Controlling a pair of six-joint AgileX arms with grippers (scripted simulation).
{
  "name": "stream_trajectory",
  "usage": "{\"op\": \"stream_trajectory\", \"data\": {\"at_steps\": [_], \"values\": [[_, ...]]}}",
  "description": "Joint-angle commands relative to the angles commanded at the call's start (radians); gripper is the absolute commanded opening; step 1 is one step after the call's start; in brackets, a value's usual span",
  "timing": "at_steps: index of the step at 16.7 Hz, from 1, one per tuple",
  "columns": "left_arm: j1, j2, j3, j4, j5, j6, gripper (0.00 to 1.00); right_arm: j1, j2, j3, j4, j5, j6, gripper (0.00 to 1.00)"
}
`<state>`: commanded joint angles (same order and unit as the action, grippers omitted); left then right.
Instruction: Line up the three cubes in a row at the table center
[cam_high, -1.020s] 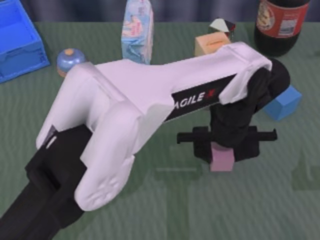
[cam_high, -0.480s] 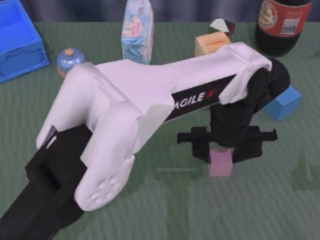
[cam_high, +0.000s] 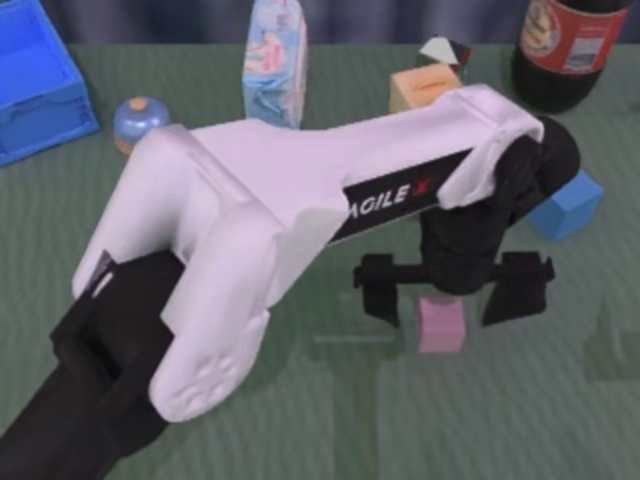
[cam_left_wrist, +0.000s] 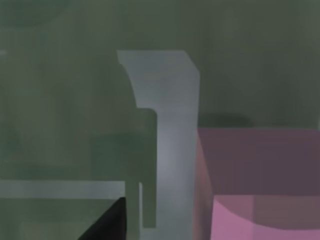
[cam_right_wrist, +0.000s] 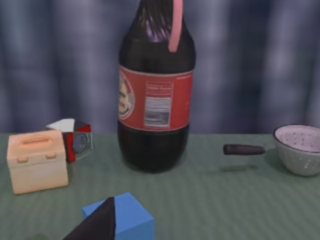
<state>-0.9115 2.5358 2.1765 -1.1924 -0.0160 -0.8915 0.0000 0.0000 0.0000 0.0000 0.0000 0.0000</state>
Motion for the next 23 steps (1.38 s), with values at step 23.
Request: {"op": "stream_trajectory", "data": {"at_steps": [23], "values": [[0.056,-0.1,0.18,-0.215,-0.005,0.011,1.0,0.011,0.096,0.095,-0.067,-0.003,-0.02,1.0]]}}
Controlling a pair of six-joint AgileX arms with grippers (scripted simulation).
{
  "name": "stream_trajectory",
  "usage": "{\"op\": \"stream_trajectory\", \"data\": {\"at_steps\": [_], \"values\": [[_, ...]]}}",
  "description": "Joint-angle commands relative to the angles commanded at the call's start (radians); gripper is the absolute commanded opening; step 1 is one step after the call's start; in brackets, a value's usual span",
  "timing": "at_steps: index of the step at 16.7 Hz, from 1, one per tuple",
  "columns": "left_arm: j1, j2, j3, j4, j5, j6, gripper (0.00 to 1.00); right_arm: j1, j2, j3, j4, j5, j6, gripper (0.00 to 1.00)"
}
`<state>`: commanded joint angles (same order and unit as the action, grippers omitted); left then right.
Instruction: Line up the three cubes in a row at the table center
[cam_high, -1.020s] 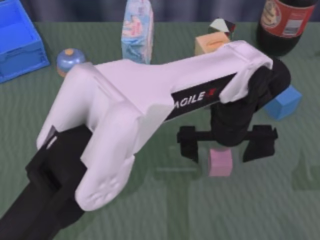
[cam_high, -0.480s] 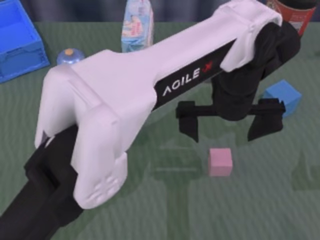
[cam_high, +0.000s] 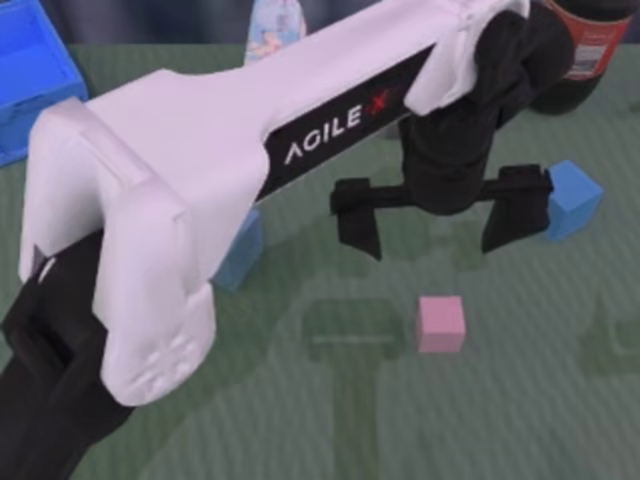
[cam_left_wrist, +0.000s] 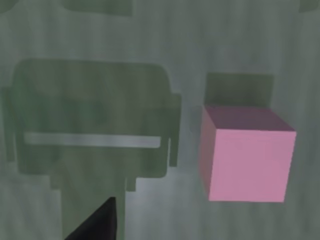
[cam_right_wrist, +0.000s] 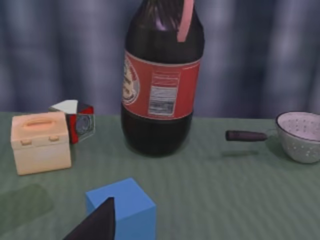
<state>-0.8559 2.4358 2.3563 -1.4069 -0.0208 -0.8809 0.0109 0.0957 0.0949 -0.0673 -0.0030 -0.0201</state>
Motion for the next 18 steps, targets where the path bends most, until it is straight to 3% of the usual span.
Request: {"op": "stream_trajectory", "data": {"at_steps": [4,9,18], "values": [[0.119,-0.266,-0.254,0.152,-0.007,0.043,1.0,0.017,0.254,0.25,-0.158,0.001,-0.047,1.0],[0.327,-0.801,-0.75,0.43,-0.011,0.159,1.0,0.045,0.781,0.723,-0.443,0.006,-0.131,1.0],[0.687,-1.83,-1.775,0.997,-0.001,0.539,1.0,0.105,1.767,1.556,-0.987,0.01,-0.289,1.0]]}}
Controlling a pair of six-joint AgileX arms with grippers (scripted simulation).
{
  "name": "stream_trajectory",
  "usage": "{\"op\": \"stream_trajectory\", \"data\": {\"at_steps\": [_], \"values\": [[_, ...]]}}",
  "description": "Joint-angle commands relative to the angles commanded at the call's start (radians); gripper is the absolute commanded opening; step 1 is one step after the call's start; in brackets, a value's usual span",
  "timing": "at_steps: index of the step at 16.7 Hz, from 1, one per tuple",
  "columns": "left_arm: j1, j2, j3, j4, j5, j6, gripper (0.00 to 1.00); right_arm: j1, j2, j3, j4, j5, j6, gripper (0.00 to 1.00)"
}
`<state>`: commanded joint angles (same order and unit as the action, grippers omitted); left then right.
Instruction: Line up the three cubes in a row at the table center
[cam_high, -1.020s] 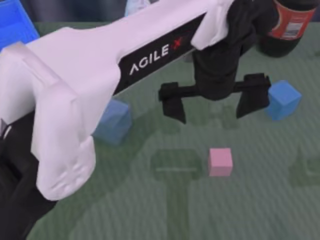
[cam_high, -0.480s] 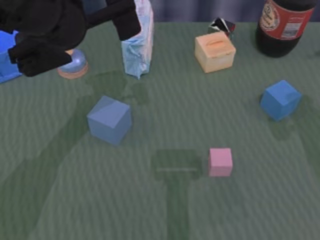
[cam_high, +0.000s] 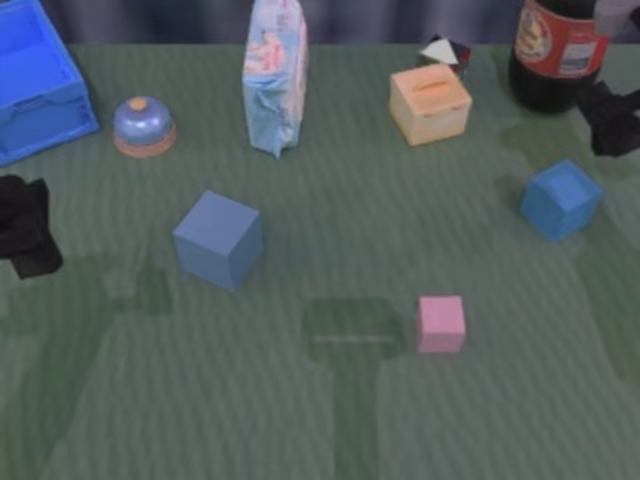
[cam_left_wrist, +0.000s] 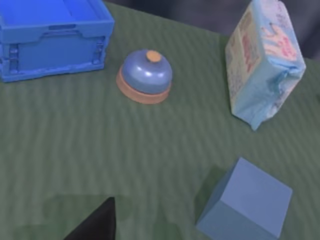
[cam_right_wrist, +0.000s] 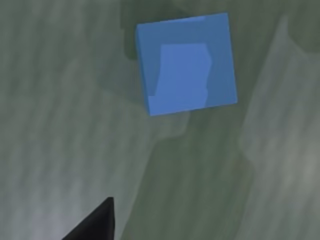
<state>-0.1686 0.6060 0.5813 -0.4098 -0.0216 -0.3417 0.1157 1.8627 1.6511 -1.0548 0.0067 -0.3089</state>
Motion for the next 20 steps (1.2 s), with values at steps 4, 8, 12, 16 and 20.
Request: {"op": "stream_trajectory", "data": {"at_steps": [4,8,12,16,20], "values": [[0.107,-0.327,-0.326,0.215,0.009,0.176,1.0,0.02,0.305,0.291,-0.17,0.0,-0.052,1.0],[0.172,-0.545,-0.526,0.365,0.018,0.303,1.0,0.033,0.498,0.489,-0.272,-0.001,-0.085,1.0],[0.189,-0.606,-0.581,0.41,0.022,0.342,1.0,0.036,0.547,0.541,-0.299,-0.001,-0.094,1.0],[0.189,-0.606,-0.581,0.41,0.022,0.342,1.0,0.031,0.548,0.541,-0.298,-0.001,-0.094,1.0],[0.189,-0.606,-0.581,0.41,0.022,0.342,1.0,0.035,0.559,0.475,-0.224,-0.001,-0.096,1.0]]}}
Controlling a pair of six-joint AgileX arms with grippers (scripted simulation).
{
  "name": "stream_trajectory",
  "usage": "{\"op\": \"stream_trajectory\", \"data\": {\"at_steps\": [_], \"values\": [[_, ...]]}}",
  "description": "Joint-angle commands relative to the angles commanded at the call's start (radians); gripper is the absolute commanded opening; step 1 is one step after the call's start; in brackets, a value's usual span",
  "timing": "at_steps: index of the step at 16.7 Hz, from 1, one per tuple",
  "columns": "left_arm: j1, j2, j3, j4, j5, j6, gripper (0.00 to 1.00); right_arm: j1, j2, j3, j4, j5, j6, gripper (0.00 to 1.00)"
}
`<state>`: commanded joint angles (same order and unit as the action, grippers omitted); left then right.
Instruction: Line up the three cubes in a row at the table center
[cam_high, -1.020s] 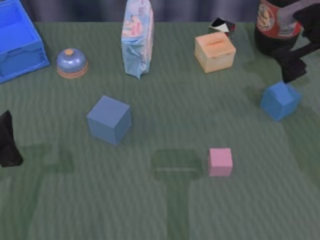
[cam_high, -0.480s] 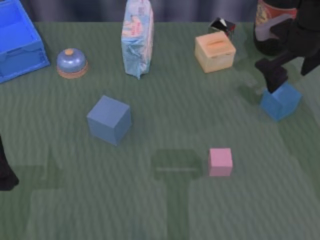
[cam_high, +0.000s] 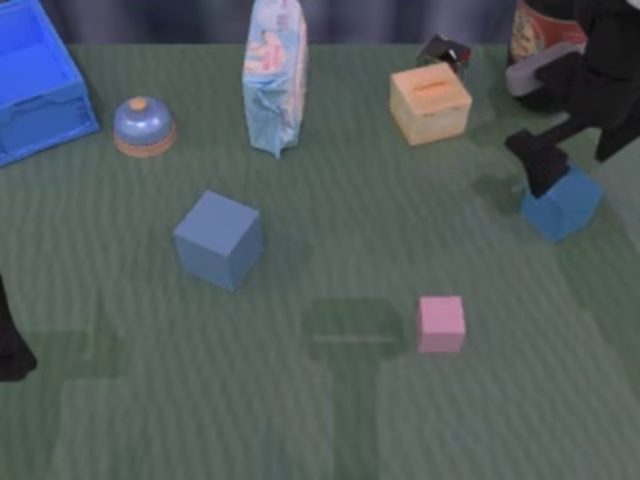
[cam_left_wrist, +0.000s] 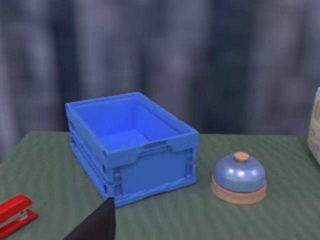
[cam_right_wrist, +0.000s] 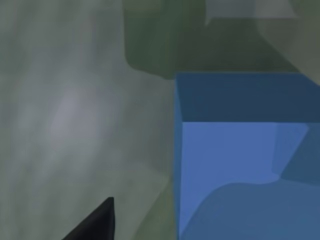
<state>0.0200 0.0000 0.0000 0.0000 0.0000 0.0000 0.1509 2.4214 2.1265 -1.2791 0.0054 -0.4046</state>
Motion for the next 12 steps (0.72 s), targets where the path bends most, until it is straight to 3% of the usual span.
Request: {"op": "stream_trajectory", "data": {"at_steps": [5,10,12], "values": [[0.0,0.0,0.0,0.0,0.0,0.0,1.0,0.002,0.04,-0.157,0.207,0.0,0.003,1.0],[0.0,0.0,0.0,0.0,0.0,0.0,1.0,0.003,0.049,-0.184,0.236,0.001,0.003,1.0],[0.0,0.0,0.0,0.0,0.0,0.0,1.0,0.003,0.049,-0.184,0.236,0.001,0.003,0.85]]}}
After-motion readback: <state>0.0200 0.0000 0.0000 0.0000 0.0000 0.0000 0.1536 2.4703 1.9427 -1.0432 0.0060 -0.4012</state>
